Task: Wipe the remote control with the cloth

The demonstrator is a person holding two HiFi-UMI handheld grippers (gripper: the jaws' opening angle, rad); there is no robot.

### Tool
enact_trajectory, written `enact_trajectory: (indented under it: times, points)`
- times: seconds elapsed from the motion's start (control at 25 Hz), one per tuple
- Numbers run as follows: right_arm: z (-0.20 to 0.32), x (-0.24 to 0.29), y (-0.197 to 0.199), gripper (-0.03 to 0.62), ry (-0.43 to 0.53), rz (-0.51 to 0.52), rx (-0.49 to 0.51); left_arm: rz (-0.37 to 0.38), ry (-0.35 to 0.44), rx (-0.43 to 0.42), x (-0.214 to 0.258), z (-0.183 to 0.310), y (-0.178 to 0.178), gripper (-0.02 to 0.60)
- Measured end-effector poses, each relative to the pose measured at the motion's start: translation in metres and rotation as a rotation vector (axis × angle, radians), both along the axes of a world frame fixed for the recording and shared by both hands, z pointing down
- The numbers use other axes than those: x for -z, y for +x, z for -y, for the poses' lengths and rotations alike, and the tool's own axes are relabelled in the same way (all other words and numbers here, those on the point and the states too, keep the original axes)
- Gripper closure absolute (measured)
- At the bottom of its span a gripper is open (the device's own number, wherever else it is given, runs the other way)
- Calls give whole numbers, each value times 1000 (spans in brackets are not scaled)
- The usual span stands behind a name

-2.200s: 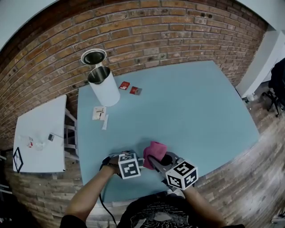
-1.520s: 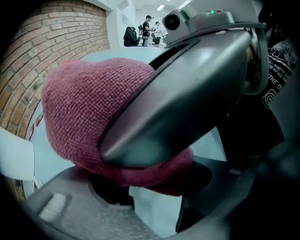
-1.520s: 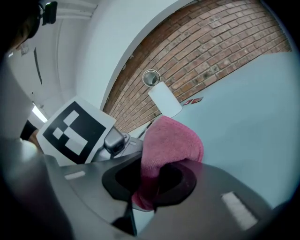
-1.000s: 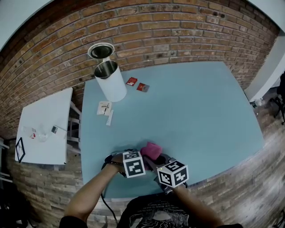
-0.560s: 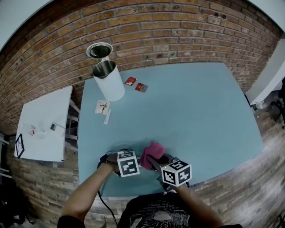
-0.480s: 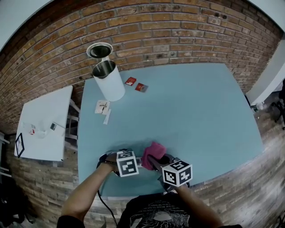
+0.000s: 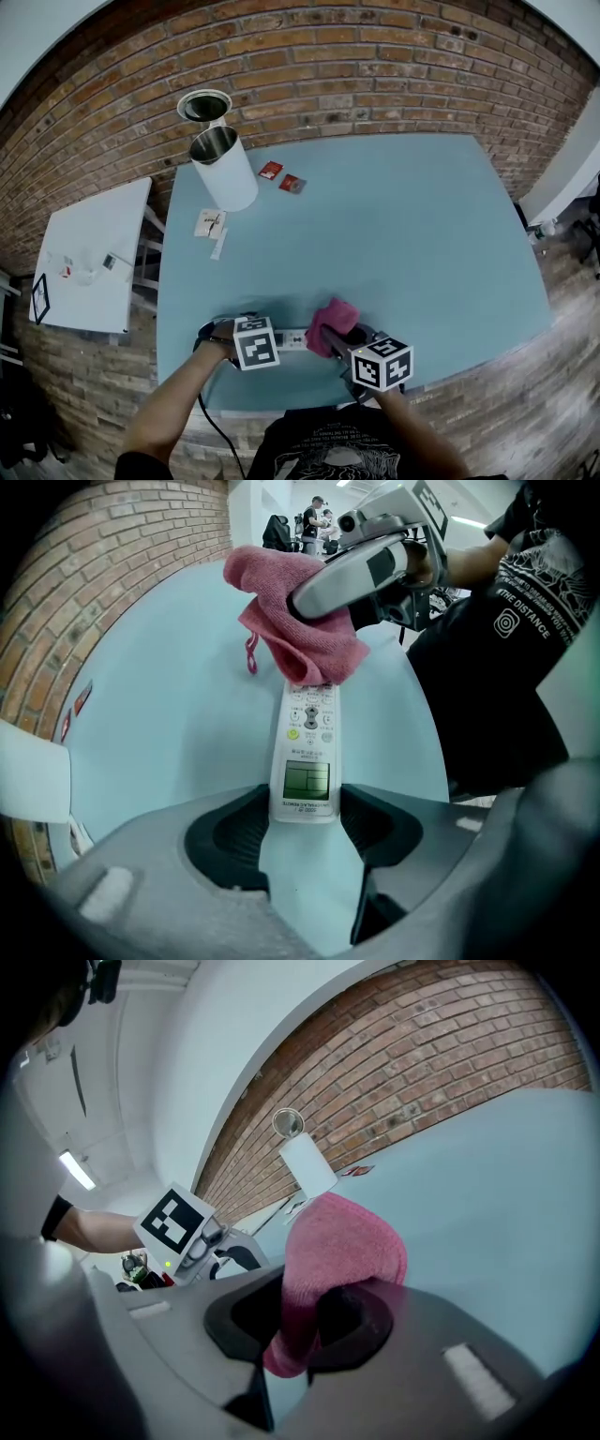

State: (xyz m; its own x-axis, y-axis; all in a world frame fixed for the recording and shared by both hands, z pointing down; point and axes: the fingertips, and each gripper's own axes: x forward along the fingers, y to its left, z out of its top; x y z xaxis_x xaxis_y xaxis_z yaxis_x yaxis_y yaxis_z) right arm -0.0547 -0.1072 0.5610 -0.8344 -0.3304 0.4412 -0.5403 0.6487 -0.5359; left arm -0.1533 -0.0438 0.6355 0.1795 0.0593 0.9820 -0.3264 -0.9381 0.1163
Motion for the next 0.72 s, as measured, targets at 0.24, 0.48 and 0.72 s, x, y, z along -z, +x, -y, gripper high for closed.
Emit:
enact_trajectory:
  times: [0.24,0.48,0.72]
  points:
    - [0,0,7,530,4,-11,44,-13,21,24,1,-1,1,337]
    - [8,6,6,530,25,-2,104,-53,94,222,7,2,-18,328]
    - [12,20,2,530,78,7,106,-107,231,430,21,1,-32,331]
